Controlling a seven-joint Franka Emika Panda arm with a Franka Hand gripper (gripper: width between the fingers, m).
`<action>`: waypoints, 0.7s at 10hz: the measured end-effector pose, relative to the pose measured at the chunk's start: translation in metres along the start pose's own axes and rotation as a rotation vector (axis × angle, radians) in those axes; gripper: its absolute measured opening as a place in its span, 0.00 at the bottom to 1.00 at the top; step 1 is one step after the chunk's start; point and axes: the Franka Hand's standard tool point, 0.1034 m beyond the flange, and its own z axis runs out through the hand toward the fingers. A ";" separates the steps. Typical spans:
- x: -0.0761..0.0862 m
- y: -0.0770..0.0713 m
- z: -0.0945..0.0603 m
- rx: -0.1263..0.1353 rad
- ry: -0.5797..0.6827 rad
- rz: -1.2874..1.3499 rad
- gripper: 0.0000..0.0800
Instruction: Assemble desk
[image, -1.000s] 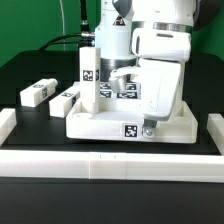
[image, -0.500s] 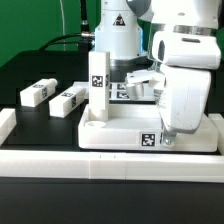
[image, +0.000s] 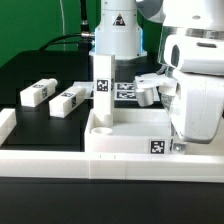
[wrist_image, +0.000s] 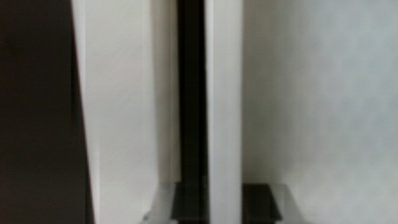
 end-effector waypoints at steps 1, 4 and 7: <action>0.000 -0.002 0.000 0.003 -0.002 0.001 0.08; -0.001 -0.019 -0.004 0.088 -0.026 -0.008 0.56; -0.005 -0.010 -0.040 0.081 -0.037 -0.006 0.80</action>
Offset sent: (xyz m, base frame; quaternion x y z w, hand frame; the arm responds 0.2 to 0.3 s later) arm -0.0004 0.0008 0.0266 0.0105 -0.0295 -0.0078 0.9995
